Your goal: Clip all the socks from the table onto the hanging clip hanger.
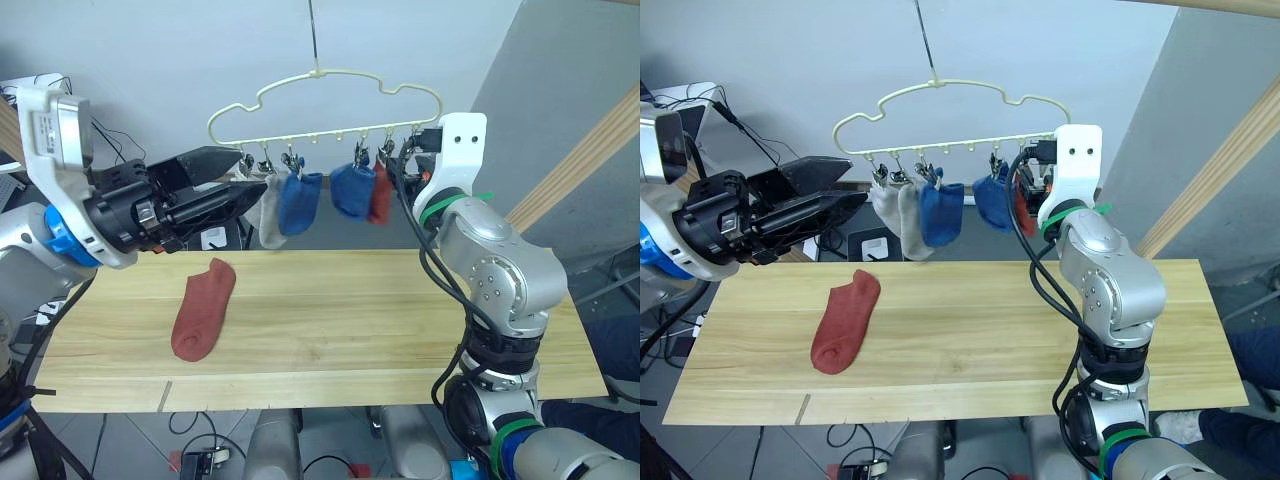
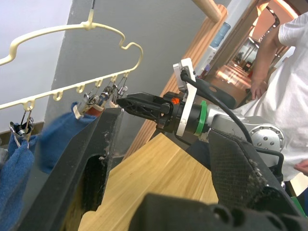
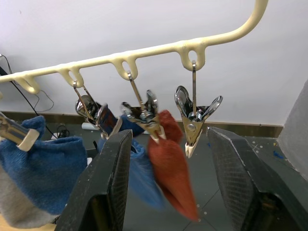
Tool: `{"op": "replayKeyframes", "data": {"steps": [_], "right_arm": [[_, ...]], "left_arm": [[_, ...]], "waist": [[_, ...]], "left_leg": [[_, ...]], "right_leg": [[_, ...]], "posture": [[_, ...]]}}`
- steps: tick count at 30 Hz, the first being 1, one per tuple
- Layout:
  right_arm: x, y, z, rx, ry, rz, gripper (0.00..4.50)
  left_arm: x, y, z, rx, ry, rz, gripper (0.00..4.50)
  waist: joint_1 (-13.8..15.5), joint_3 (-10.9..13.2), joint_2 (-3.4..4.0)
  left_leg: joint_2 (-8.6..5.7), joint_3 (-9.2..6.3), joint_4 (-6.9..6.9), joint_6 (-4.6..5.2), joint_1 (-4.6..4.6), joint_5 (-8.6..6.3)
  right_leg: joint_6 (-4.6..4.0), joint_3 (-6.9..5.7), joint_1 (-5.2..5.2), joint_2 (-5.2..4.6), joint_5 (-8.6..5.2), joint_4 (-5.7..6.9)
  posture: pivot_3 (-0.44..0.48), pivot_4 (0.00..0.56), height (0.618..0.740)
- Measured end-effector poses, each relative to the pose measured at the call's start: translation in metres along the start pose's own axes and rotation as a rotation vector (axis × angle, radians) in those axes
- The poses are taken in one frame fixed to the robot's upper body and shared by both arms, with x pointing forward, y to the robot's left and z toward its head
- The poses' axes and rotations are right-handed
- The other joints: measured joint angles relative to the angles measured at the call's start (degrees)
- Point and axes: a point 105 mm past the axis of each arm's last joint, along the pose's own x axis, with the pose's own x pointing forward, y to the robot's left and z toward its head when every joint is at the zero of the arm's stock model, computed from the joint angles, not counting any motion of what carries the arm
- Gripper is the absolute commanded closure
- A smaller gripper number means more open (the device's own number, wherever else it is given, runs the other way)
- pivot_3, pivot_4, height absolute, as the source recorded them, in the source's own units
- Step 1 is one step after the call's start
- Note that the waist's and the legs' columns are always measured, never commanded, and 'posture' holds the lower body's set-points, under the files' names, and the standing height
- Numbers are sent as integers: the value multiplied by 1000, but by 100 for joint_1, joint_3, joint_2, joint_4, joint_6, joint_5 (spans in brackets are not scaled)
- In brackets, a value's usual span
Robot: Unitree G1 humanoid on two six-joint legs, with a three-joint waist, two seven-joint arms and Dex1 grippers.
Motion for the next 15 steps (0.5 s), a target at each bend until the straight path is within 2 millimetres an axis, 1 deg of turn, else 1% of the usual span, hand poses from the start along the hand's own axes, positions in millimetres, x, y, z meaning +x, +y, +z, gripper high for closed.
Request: {"op": "replayKeyframes", "data": {"steps": [9, 11, 15], "right_arm": [[3, -4, -2, -11, 0, -21, 1940], [3, -5, -2, -13, 0, -22, 1940], [2, -7, -8, -15, 16, -31, 1940]], "left_arm": [[0, 1, 0, 3, 1, 15, 1272], [0, 2, 0, 3, 0, 17, 1272], [0, 2, 0, 6, -4, 21, 1272]], "waist": [[63, 0, 0], [73, 0, 0], [80, 0, 0]], "left_leg": [[0, 0, -1, 0, 0, 0], [0, 0, -1, 0, 0, 0], [0, 0, -1, 0, -1, 0]], "right_leg": [[0, -1, 0, 0, 0, 0], [0, -1, 0, 0, 0, 0], [0, 0, 0, 0, 0, -1]], "posture": [[-88, 271, 740], [-90, 277, 740], [-99, 311, 740]]}}
